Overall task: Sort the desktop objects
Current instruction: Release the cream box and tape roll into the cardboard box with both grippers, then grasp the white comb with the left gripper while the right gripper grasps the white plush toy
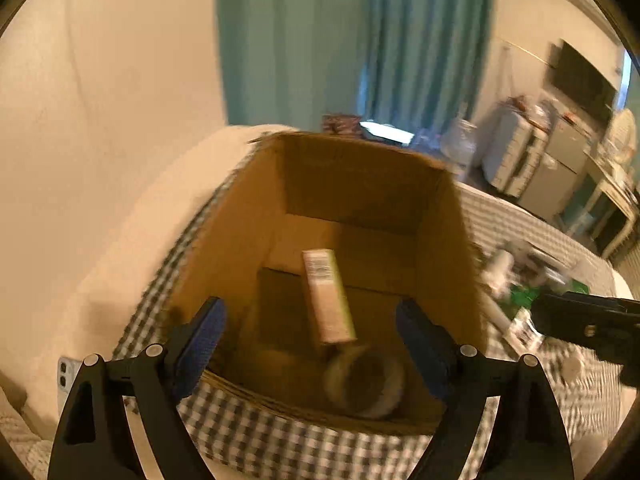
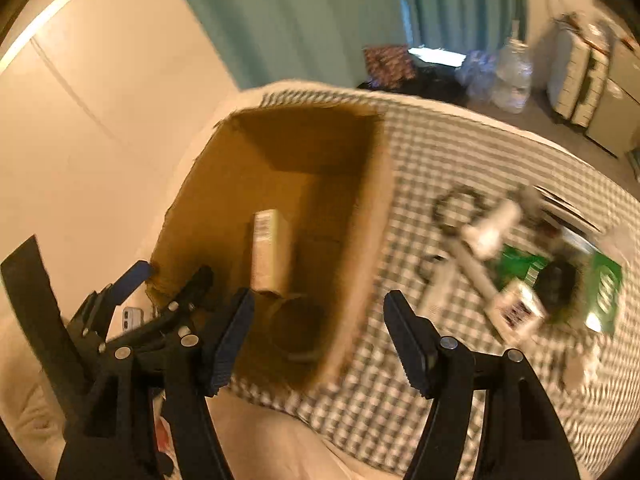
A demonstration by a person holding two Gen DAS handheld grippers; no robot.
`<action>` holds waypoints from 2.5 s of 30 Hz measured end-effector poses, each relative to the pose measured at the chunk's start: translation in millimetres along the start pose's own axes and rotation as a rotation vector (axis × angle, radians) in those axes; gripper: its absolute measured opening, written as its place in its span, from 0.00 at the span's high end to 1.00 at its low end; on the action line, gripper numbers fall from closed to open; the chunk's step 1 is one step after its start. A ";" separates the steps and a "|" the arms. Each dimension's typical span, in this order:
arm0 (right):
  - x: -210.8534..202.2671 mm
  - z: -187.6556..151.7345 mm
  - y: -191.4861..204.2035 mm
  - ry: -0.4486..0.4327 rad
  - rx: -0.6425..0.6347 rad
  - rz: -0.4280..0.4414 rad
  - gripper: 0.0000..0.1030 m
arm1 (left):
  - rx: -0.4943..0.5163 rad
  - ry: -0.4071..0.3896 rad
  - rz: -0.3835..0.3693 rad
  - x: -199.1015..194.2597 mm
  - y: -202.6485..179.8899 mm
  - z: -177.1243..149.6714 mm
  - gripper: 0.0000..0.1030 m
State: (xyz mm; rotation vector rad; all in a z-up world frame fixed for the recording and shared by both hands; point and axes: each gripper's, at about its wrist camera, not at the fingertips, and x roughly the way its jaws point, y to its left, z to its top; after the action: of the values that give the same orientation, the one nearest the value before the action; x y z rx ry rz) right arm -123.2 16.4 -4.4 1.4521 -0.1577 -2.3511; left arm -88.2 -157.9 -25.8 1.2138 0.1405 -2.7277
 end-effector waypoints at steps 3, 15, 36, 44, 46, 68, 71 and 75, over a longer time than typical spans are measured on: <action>-42.6 -25.8 -38.8 -0.059 0.030 -0.077 0.35 | 0.037 0.000 -0.039 -15.3 -30.7 -5.5 0.11; -92.5 -130.1 -180.6 -0.199 0.174 -0.265 0.35 | 0.131 0.036 -0.172 -20.8 -163.2 -64.2 0.06; 12.6 -138.7 -257.5 -0.140 0.292 -0.258 0.35 | 0.147 0.104 -0.028 118.9 -198.3 -99.8 0.06; 37.0 -127.2 -284.0 -0.108 0.304 -0.296 0.35 | 0.193 0.155 0.015 152.7 -205.1 -101.4 0.06; 37.7 -126.5 -285.4 -0.116 0.306 -0.288 0.35 | 0.186 0.148 -0.010 151.5 -203.6 -102.7 0.06; 49.0 -138.0 -289.2 -0.038 0.321 -0.297 0.27 | 0.191 0.127 -0.068 144.0 -193.2 -106.4 0.63; 42.9 -140.0 -291.7 -0.050 0.329 -0.292 0.27 | 0.180 0.117 -0.088 139.9 -189.8 -106.2 0.72; 33.1 -141.8 -294.1 -0.071 0.343 -0.280 0.27 | 0.149 0.105 -0.132 133.1 -186.8 -103.6 0.74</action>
State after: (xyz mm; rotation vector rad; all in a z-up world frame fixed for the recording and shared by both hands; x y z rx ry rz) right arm -85.7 290.1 -181.6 1.6362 -0.4196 -2.7064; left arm -133.5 27.8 -189.6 1.4381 0.0307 -2.8309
